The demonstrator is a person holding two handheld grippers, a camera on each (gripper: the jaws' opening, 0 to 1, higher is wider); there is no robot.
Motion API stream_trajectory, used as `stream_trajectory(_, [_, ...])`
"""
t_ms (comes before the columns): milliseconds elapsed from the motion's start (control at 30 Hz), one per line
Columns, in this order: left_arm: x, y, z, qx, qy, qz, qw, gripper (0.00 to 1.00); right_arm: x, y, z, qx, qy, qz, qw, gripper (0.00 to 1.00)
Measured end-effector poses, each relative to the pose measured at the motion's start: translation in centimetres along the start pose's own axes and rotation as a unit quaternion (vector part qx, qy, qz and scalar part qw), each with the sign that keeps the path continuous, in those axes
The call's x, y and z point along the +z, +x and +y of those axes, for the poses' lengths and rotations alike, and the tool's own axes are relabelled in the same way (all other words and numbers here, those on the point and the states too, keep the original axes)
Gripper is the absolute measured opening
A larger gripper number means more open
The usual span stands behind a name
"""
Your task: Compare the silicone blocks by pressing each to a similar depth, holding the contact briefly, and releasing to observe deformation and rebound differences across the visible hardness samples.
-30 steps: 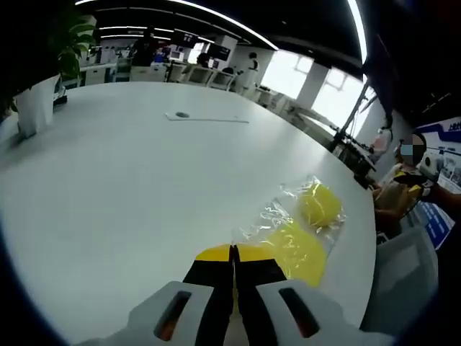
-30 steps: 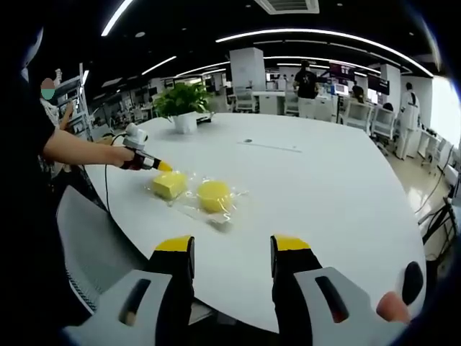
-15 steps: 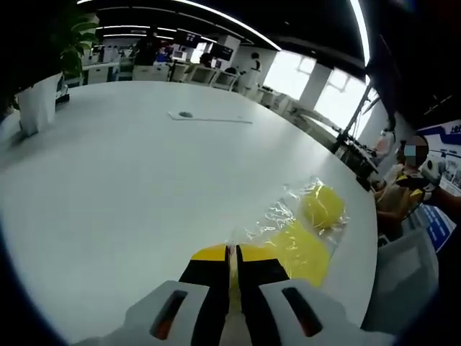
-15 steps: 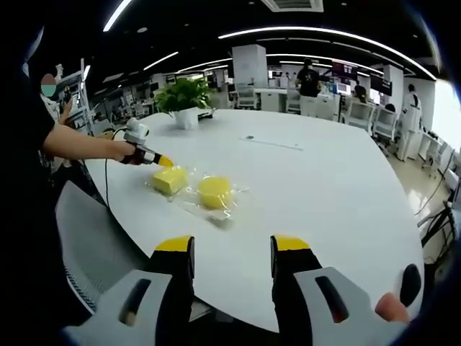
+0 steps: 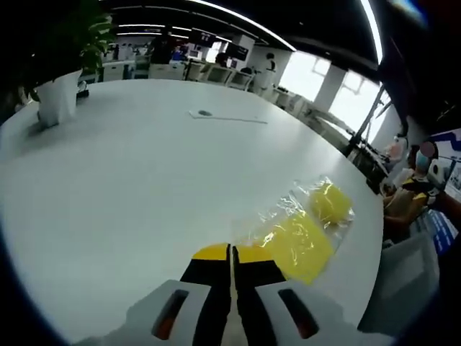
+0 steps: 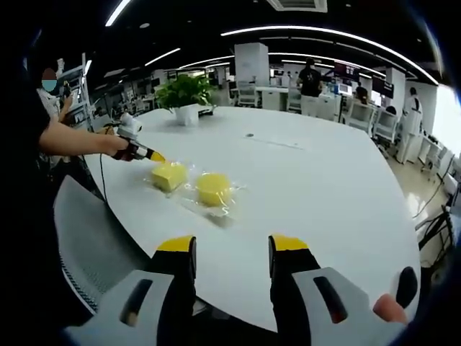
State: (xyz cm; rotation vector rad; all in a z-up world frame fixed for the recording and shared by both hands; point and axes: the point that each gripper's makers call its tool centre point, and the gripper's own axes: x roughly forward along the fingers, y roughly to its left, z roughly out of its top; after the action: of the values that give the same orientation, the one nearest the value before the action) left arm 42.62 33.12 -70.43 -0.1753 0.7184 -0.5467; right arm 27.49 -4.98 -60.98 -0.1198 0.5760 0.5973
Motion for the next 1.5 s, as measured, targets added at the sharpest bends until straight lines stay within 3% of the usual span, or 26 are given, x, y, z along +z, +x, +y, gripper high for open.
stream_trajectory(100, [0.3,-0.5,-0.2,-0.003,-0.003,-0.010,0.9999,0.00,0.1,0.2,0.2,0.004,-0.001,-0.003,1.0000,0.35])
stream_trajectory(167, [0.4,-0.8,0.4,0.018,-0.006,-0.014,0.9997,0.00,0.2,0.3,0.3,0.006,-0.004,-0.003,1.0000,0.35])
stream_trajectory(400, [1.9,-2.0,0.9,0.038,-0.037,-0.053,0.9972,0.04,0.3,0.2,0.2,0.007,-0.009,-0.003,0.9999,0.34])
stream_trajectory(467, [2.6,-2.5,0.9,0.052,-0.024,-0.060,0.9966,0.11,0.3,0.2,0.1,0.006,-0.010,-0.003,0.9999,0.34])
stream_trajectory(600, [4.4,-3.3,-0.1,0.060,0.033,-0.066,0.9955,0.10,0.3,0.3,0.0,0.006,-0.013,-0.004,0.9999,0.34])
stream_trajectory(800, [6.8,-3.9,-3.0,0.030,0.075,-0.090,0.9927,0.15,0.4,0.8,0.4,0.012,-0.022,-0.005,0.9997,0.34])
stream_trajectory(1133, [7.8,-4.3,-5.9,0.005,0.142,-0.094,0.9854,0.21,0.9,1.0,0.5,0.018,-0.022,-0.014,0.9995,0.34])
stream_trajectory(1333, [8.9,-5.4,-7.3,-0.007,0.180,-0.107,0.9778,0.23,1.0,1.2,0.5,0.022,-0.026,-0.015,0.9993,0.34])
stream_trajectory(1500, [9.9,-6.4,-7.8,-0.011,0.184,-0.118,0.9759,0.24,1.3,1.6,0.7,0.026,-0.028,-0.018,0.9991,0.34])
